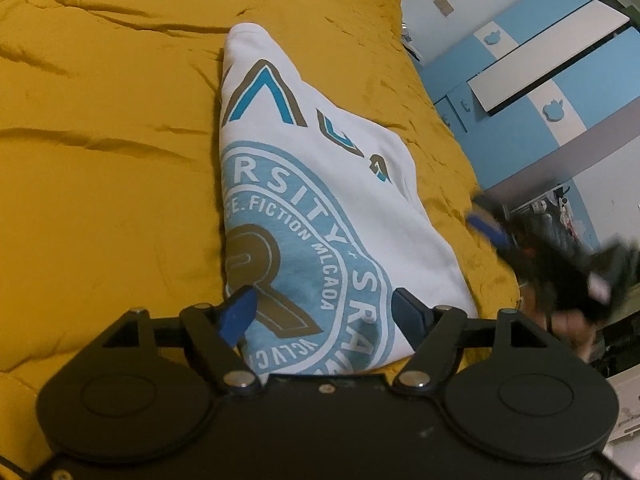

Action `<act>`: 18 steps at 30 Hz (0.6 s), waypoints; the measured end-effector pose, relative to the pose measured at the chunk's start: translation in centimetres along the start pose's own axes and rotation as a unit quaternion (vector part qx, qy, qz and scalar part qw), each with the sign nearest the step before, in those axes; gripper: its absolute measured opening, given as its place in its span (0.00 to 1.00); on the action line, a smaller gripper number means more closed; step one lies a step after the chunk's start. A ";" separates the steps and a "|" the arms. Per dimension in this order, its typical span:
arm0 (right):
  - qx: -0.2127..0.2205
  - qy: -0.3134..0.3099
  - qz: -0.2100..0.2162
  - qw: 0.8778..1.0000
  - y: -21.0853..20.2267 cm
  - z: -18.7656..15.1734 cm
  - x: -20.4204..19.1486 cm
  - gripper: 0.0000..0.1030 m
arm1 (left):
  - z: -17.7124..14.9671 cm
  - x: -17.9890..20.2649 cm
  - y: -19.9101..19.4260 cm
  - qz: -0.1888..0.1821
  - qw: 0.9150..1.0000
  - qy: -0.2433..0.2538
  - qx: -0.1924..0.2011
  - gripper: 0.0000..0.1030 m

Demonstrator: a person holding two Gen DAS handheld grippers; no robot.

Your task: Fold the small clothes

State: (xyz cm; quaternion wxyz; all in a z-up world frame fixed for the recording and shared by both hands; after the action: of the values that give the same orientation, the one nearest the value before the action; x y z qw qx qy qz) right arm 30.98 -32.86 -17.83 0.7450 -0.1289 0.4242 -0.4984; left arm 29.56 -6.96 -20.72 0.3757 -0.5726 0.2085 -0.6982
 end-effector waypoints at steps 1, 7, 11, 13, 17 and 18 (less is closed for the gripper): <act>0.001 -0.015 0.000 1.000 1.2 1.2 -0.2 0.49 | 0.0 0.0 0.0 0.001 1.000 0.000 0.001 0.73; -0.036 -0.055 -0.013 0.998 8.3 5.3 -0.5 0.49 | -0.1 0.0 0.0 0.002 1.000 0.006 0.008 0.73; -0.075 -0.054 -0.021 0.996 11.0 5.7 0.1 0.26 | -0.2 -0.2 0.3 -0.004 1.000 -0.005 0.006 0.75; -0.073 -0.064 -0.029 0.995 10.8 5.6 0.2 0.09 | -0.2 -0.2 0.2 -0.008 1.000 -0.011 0.007 0.75; -0.026 -0.069 -0.040 0.997 9.5 7.5 -0.1 0.06 | -0.1 0.1 0.0 -0.010 1.000 -0.011 0.014 0.75; -0.031 -0.061 -0.029 0.997 9.8 7.9 0.4 0.06 | -0.1 0.2 0.1 -0.009 1.000 -0.008 0.013 0.77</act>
State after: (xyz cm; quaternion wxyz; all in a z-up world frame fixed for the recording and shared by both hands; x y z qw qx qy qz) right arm 43.25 -30.40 -19.26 0.7503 -0.1942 0.3898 -0.4974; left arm 29.49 -7.19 -20.72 0.3785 -0.5753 0.1909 -0.6995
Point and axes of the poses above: each gripper's, at about its wrist camera, not at the fingertips, and y roughly the way its jaws point, x to its right, z to its top, the point moved 5 cm from there along y, roughly the way its jaws point, and after that the axes turned 13 degrees about -x, right-handed, at the moved point
